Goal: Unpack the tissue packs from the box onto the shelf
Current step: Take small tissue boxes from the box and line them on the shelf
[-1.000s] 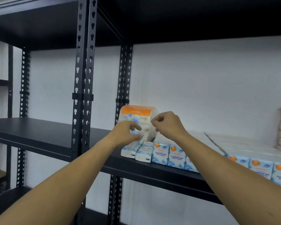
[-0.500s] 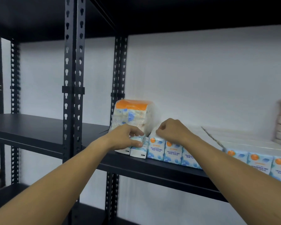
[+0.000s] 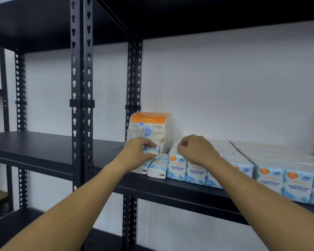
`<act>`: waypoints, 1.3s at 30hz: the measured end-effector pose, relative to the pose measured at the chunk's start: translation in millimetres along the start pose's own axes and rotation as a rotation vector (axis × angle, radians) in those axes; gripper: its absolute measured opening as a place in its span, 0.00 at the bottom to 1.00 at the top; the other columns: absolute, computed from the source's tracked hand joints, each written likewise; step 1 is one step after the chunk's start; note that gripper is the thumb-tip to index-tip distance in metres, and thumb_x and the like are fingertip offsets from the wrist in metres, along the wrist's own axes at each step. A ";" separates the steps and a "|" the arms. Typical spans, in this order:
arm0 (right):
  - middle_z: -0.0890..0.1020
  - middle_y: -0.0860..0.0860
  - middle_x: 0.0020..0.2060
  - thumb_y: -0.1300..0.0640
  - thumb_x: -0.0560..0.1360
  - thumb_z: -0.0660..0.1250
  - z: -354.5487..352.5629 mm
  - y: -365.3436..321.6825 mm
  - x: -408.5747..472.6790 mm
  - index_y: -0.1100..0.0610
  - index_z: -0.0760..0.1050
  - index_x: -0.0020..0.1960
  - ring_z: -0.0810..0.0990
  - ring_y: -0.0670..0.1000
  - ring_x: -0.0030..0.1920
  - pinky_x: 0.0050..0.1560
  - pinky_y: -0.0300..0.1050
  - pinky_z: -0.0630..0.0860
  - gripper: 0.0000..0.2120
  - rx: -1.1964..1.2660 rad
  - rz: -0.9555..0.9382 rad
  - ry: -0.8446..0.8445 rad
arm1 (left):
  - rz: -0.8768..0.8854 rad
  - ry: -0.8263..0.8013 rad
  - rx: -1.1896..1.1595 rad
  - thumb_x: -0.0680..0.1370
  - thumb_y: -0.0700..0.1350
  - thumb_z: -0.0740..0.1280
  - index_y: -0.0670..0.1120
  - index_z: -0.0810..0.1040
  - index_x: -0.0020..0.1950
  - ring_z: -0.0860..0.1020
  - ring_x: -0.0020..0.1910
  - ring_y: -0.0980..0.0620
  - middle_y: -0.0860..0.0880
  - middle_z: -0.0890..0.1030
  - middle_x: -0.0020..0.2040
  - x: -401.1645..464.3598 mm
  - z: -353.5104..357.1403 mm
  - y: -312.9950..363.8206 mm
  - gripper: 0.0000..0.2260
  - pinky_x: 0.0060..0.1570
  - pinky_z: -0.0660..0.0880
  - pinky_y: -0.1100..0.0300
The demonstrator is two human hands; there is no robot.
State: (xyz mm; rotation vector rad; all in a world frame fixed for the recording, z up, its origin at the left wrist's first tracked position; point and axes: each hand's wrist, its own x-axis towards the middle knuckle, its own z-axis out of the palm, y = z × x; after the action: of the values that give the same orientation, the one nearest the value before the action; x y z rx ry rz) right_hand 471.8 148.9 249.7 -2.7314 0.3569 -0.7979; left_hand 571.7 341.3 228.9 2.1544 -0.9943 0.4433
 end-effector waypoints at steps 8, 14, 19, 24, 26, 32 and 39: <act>0.82 0.48 0.40 0.52 0.75 0.58 1.3 0.4 -0.2 0.51 0.80 0.45 0.80 0.52 0.42 0.46 0.48 0.79 0.11 0.010 0.012 -0.005 | 0.003 -0.041 0.004 0.73 0.47 0.75 0.51 0.82 0.57 0.75 0.57 0.59 0.54 0.80 0.59 -4.0 5.2 -0.1 0.14 0.57 0.69 0.65; 0.82 0.48 0.42 0.51 0.76 0.59 1.2 0.8 0.0 0.51 0.80 0.46 0.81 0.51 0.41 0.46 0.47 0.79 0.11 0.016 0.011 0.000 | 0.006 -0.067 0.009 0.74 0.47 0.74 0.51 0.81 0.60 0.74 0.56 0.58 0.54 0.79 0.62 -7.5 3.3 2.9 0.15 0.59 0.70 0.63; 0.83 0.48 0.41 0.51 0.76 0.59 0.1 -0.3 -1.7 0.52 0.81 0.47 0.81 0.52 0.41 0.47 0.49 0.80 0.11 0.021 0.017 0.000 | 0.000 -0.043 -0.055 0.74 0.54 0.73 0.56 0.76 0.67 0.72 0.65 0.56 0.55 0.73 0.70 -19.7 -3.9 2.1 0.22 0.64 0.69 0.59; 0.83 0.48 0.41 0.51 0.76 0.60 0.2 -0.9 -2.5 0.52 0.81 0.47 0.81 0.52 0.42 0.48 0.50 0.80 0.11 0.019 0.022 0.004 | -0.064 -0.109 -0.067 0.66 0.59 0.78 0.58 0.65 0.75 0.68 0.70 0.56 0.56 0.68 0.74 -40.7 -2.4 -10.5 0.41 0.68 0.67 0.57; 0.82 0.48 0.40 0.51 0.76 0.60 0.1 -0.9 -2.5 0.52 0.81 0.46 0.81 0.51 0.41 0.47 0.50 0.80 0.11 0.021 0.023 0.004 | -0.085 -0.106 -0.061 0.65 0.58 0.79 0.58 0.62 0.76 0.68 0.70 0.55 0.55 0.68 0.73 -44.9 0.9 -14.9 0.43 0.68 0.68 0.56; 0.83 0.47 0.42 0.51 0.76 0.60 0.9 0.4 -2.0 0.50 0.81 0.48 0.81 0.51 0.42 0.47 0.49 0.80 0.11 0.036 0.027 0.003 | -0.110 -0.097 -0.080 0.68 0.55 0.77 0.56 0.61 0.77 0.69 0.70 0.53 0.54 0.70 0.73 -47.1 6.6 -18.3 0.41 0.66 0.68 0.58; 0.83 0.47 0.40 0.51 0.75 0.60 2.7 1.9 -0.3 0.49 0.81 0.47 0.81 0.51 0.41 0.46 0.49 0.80 0.11 0.044 0.028 0.005 | -0.114 -0.059 -0.068 0.72 0.52 0.75 0.54 0.62 0.77 0.71 0.69 0.53 0.53 0.72 0.71 -46.6 7.2 -21.0 0.36 0.65 0.68 0.58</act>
State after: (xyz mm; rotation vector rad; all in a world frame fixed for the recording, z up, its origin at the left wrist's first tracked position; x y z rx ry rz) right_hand 472.7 147.7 246.7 -2.6785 0.3736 -0.7959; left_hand 557.8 369.8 188.2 2.1603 -0.9003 0.2886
